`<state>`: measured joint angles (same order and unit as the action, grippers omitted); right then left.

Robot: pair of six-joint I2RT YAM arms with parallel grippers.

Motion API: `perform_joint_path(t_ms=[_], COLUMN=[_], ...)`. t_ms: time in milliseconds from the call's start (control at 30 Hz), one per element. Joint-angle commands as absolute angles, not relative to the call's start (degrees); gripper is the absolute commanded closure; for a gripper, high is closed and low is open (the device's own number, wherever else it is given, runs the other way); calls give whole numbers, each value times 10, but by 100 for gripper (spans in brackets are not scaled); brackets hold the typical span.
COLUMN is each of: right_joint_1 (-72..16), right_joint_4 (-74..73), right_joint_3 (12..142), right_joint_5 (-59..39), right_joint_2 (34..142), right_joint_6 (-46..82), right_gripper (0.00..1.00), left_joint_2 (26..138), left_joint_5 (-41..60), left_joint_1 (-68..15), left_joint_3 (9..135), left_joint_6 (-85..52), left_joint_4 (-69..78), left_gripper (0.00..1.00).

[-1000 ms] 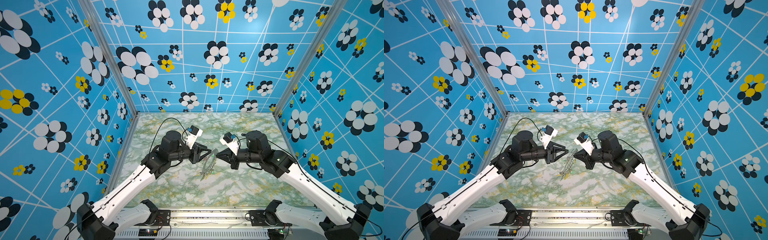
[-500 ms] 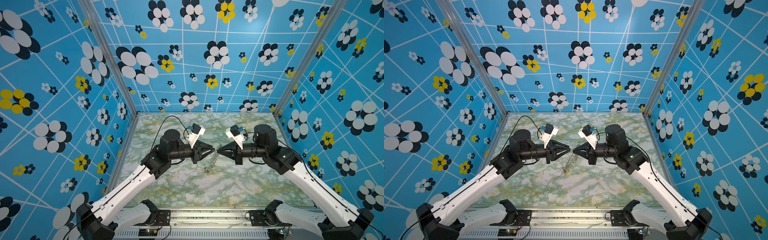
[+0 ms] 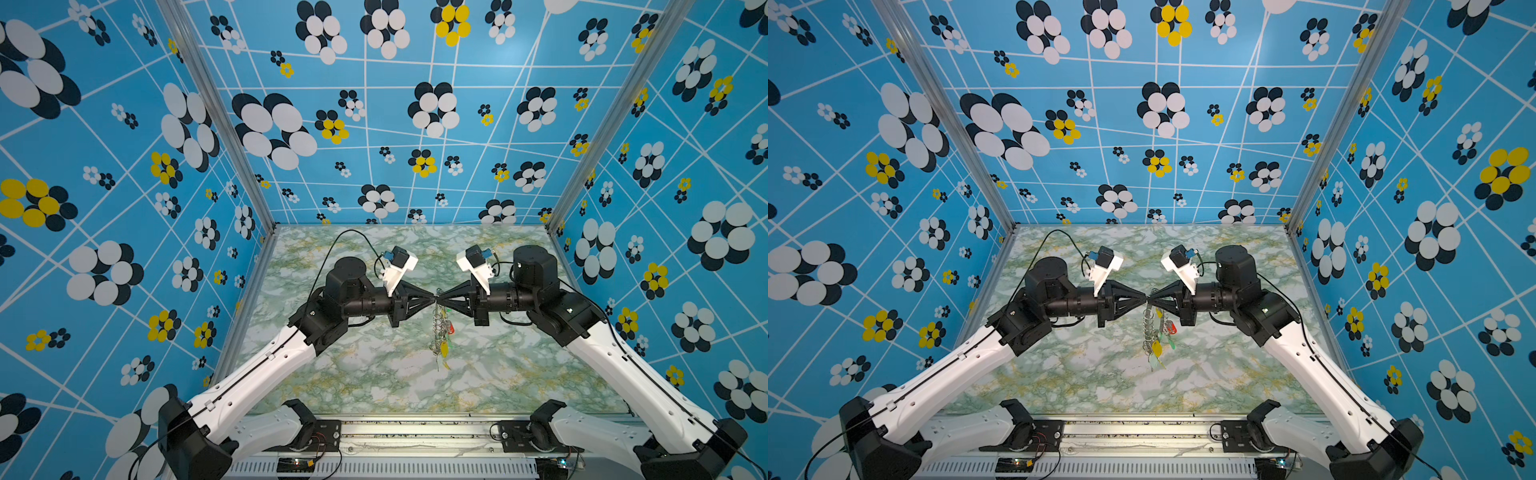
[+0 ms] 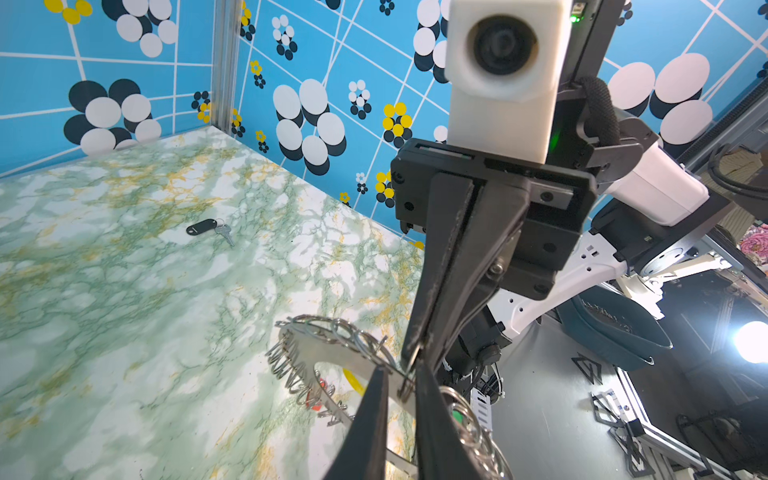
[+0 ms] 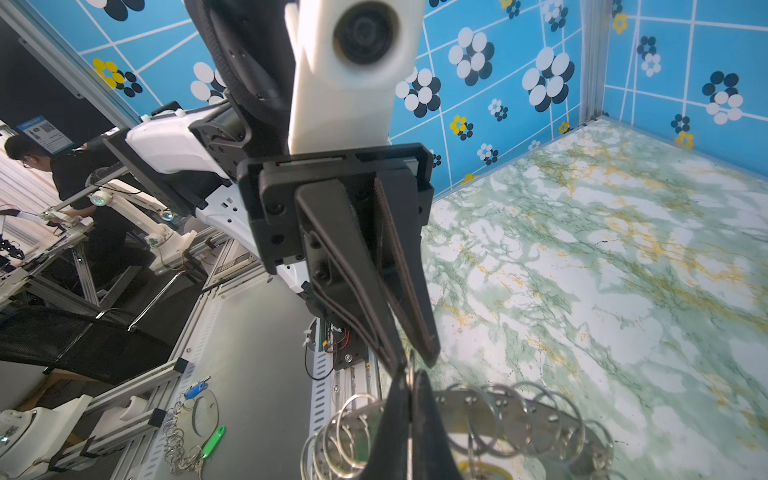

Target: Put the keys on the keyring

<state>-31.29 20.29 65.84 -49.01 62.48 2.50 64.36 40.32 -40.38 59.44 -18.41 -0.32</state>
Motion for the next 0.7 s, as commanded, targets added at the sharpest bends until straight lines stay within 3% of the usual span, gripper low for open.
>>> perform_joint_path(t_ms=[0,333,467,667], right_joint_1=[-306,-304,-304,-304], right_joint_4=[156,135,137,171], right_joint_3=[671,666,659,658], right_joint_5=[-525,-551,-556,-539], right_joint_2=[617,629,631,623], right_joint_6=[45,66,70,51], right_gripper=[100,100,100,100], left_joint_2=[649,660,656,644], left_joint_5=[424,427,411,394], left_joint_1=[-414,-424,-424,-424], left_joint_3=[611,619,615,607], left_joint_6=[-191,-200,-200,-194], left_joint_4=[25,57,74,83], left_gripper=[87,87,100,100])
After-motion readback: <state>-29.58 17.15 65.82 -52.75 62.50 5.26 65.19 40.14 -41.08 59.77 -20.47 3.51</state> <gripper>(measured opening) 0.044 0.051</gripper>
